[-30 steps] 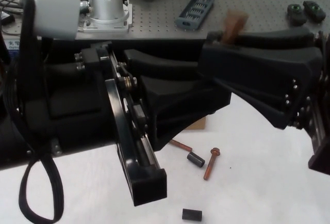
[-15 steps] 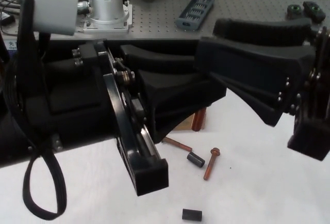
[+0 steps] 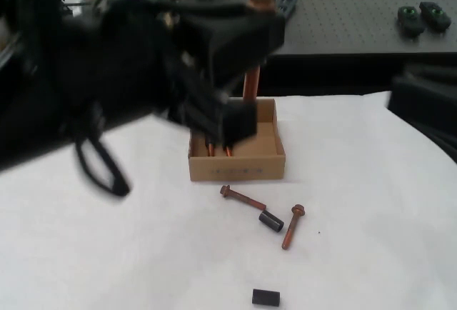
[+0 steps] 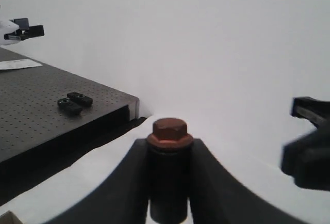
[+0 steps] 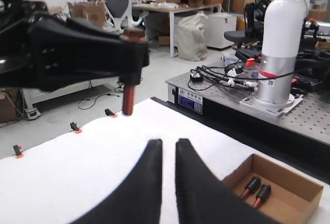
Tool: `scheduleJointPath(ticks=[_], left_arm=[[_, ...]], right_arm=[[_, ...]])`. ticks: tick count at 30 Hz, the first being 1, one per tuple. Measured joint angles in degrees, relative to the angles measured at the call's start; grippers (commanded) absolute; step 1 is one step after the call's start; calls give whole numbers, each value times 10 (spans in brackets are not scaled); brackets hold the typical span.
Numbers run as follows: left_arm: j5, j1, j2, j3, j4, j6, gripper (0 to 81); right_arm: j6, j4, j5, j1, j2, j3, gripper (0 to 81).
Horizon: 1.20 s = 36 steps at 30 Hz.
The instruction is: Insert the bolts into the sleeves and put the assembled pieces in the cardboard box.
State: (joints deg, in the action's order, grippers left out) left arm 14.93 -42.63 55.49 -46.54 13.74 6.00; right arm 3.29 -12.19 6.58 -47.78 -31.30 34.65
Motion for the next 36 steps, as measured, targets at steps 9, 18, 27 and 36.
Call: scheduleJointPath(ticks=[9, 18, 27, 36], left_arm=[[33, 54, 138, -159, -94, -1, 6], [82, 116, 304, -338, -219, -1, 6], [75, 141, 445, -464, -308, -7, 6], [19, 141, 570, -583, -377, -15, 6]], right_arm=[[-3, -105, -11, 0, 37, 0, 31], [-3, -157, -52, 0, 39, 0, 31], [-3, -165, -59, 0, 44, 0, 31], [-3, -207, -59, 0, 69, 0, 31]])
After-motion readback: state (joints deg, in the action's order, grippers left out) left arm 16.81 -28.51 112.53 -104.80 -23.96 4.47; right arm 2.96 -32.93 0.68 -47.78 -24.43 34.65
